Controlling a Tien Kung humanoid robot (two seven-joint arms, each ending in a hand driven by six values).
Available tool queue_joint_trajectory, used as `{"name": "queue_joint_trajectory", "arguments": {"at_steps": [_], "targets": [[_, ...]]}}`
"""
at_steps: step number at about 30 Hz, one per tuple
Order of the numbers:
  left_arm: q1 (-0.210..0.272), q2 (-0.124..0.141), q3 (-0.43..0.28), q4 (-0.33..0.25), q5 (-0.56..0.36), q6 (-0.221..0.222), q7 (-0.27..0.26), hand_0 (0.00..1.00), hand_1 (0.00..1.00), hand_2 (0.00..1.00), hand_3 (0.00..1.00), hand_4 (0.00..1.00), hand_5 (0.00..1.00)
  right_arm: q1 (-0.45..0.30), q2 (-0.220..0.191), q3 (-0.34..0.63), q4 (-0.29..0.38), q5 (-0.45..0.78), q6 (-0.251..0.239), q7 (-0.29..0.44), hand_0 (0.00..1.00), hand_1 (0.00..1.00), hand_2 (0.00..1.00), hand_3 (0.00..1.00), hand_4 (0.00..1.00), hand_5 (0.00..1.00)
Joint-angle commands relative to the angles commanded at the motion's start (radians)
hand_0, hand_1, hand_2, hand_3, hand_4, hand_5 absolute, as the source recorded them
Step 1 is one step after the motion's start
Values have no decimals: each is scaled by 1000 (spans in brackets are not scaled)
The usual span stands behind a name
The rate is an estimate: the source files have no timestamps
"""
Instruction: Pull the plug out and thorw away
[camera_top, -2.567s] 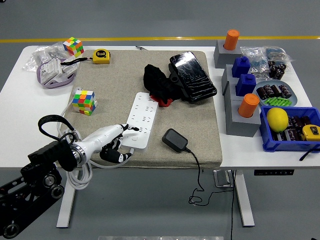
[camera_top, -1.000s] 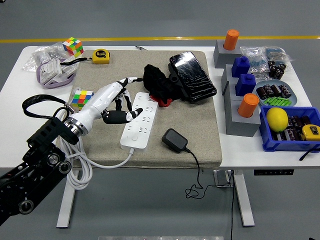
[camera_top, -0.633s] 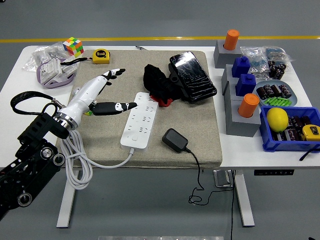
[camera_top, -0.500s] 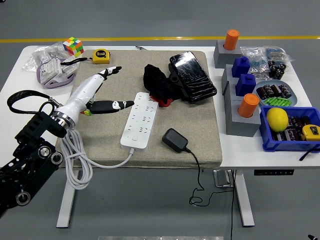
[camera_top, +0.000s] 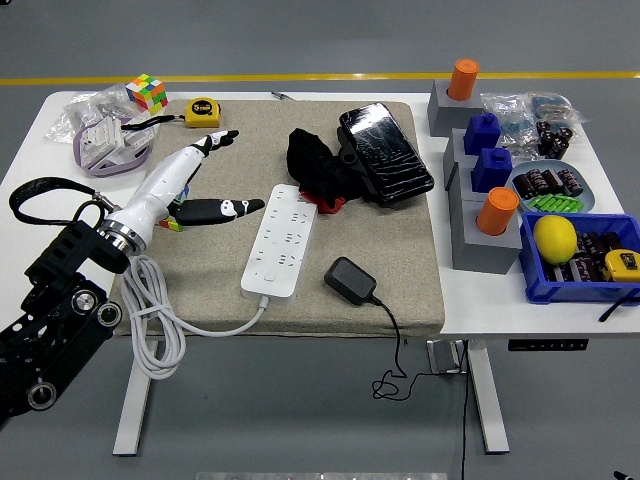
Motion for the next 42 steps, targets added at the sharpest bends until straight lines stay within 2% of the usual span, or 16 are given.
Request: {"name": "queue_joint_trajectory", "arguments": {"at_steps": [7, 18, 25, 34, 42], "targets": [[13, -3, -8, -5, 5, -5, 4, 848, 890, 885, 961, 992, 538, -7, 4, 13, -2, -5, 2, -1, 539, 620, 672, 586, 977, 525], [37, -9, -24, -11, 6, 6, -19, 829, 867, 881, 950, 986, 516, -12, 9, 19, 1, -7, 0, 0, 539, 621, 672, 586, 977, 525], [28, -11, -22, -12, 1, 9, -32, 824, 857, 879, 945, 983, 514, -11, 9, 24, -2, -6, 14, 7, 539, 621, 672, 586, 976, 525], [11, 2, -14, -15, 2, 5, -29, 816, 852, 876, 943, 980, 509, -3, 5, 29, 1, -9, 2, 1, 540, 621, 672, 587, 978, 525], [13, -1, -29, -16, 5, 2, -26, 814, 852, 876, 942, 978, 504, -2, 5, 28, 0, -9, 2, 1, 542, 620, 672, 586, 978, 525]]}}
